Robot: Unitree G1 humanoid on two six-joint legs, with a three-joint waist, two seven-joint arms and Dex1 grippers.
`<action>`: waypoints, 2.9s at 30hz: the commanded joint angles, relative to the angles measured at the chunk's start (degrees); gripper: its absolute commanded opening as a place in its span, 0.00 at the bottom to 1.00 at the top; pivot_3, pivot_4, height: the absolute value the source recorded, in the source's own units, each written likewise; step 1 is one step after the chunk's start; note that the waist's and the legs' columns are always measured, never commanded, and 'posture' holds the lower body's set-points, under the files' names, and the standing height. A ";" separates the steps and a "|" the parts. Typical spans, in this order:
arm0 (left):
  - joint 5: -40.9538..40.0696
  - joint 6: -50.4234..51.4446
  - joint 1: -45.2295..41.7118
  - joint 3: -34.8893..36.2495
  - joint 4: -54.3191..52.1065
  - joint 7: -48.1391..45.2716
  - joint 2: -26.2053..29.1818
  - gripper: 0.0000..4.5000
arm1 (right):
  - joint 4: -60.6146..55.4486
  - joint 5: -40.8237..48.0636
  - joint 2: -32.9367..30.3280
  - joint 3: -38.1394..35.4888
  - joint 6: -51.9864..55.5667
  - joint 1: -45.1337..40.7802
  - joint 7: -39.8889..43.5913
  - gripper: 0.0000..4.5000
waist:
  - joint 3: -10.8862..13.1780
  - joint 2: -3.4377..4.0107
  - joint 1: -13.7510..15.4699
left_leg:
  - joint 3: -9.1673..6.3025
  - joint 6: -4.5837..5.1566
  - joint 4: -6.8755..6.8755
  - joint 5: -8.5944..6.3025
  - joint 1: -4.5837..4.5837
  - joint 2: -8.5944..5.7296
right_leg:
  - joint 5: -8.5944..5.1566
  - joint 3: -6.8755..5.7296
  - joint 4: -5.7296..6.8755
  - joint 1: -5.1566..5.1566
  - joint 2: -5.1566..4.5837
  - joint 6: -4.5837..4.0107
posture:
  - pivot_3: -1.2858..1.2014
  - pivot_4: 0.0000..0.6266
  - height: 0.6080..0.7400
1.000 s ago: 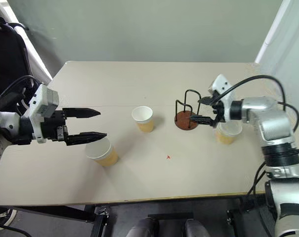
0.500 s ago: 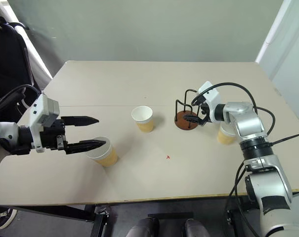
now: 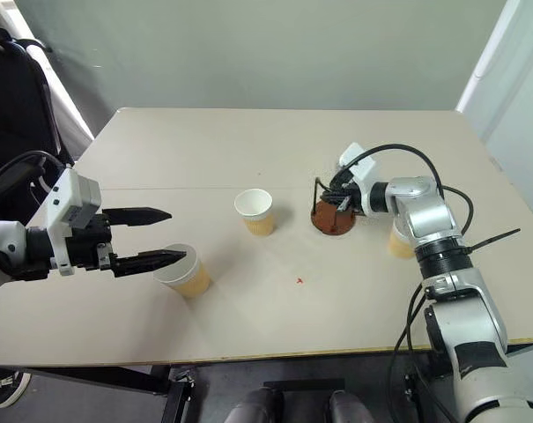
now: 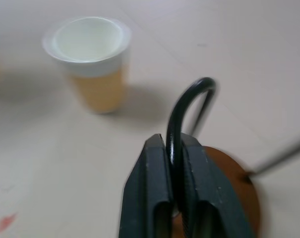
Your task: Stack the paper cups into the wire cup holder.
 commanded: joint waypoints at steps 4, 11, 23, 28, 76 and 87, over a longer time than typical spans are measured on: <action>0.22 -1.47 -3.77 -1.41 1.38 -0.57 0.41 1.00 | -15.13 8.24 -3.20 1.12 2.21 2.96 13.63 0.00 | 0.00 0.00 -0.07 | 0.00 -0.08 -0.05 0.05 0.02 0.01 | 0.00 -0.02 0.01 0.00 0.00 -0.03 | 0.52 0.24 1.00; 0.76 -2.32 -6.31 -4.05 3.06 -1.28 -0.01 1.00 | -24.37 11.17 -3.95 4.91 4.29 6.22 18.61 0.00 | -0.01 -0.02 -0.22 | -0.01 -0.08 -0.03 0.11 0.05 0.05 | 0.01 -0.03 0.02 0.02 0.04 -0.05 | 0.52 0.24 1.00; 0.09 -1.41 -4.71 -2.73 1.08 -1.13 0.42 1.00 | -26.42 9.08 -5.95 10.80 0.09 8.50 23.30 0.00 | -0.02 -0.05 -0.22 | -0.01 -0.06 -0.02 0.14 0.05 0.06 | 0.00 -0.04 0.02 0.04 0.04 -0.06 | 0.52 0.24 1.00; 0.12 -1.34 -4.68 -2.76 0.89 -1.01 0.66 1.00 | -25.82 6.05 -6.35 12.89 -4.48 9.21 23.39 0.00 | -0.03 -0.07 -0.22 | 0.00 -0.06 -0.01 0.14 0.06 0.06 | 0.00 -0.05 0.02 0.05 0.04 -0.06 | 0.52 0.24 1.00; -4.14 -0.95 -15.60 -10.43 -6.01 -6.24 -1.98 1.00 | -6.28 -7.23 -27.91 1.89 -14.33 11.70 17.13 1.00 | 0.00 -0.27 0.07 | 0.01 0.09 0.02 0.10 0.53 0.10 | -0.03 -0.01 -0.06 0.67 0.08 0.21 | 0.52 0.24 1.00; -4.66 -0.63 -12.04 -6.58 -8.13 -4.32 0.12 1.00 | 1.33 -12.61 -25.11 4.00 -21.22 9.60 16.69 0.72 | 0.00 -0.26 0.14 | 0.02 0.09 -0.05 0.09 0.61 0.10 | -0.01 0.00 -0.05 0.69 0.08 0.18 | 0.52 0.24 1.00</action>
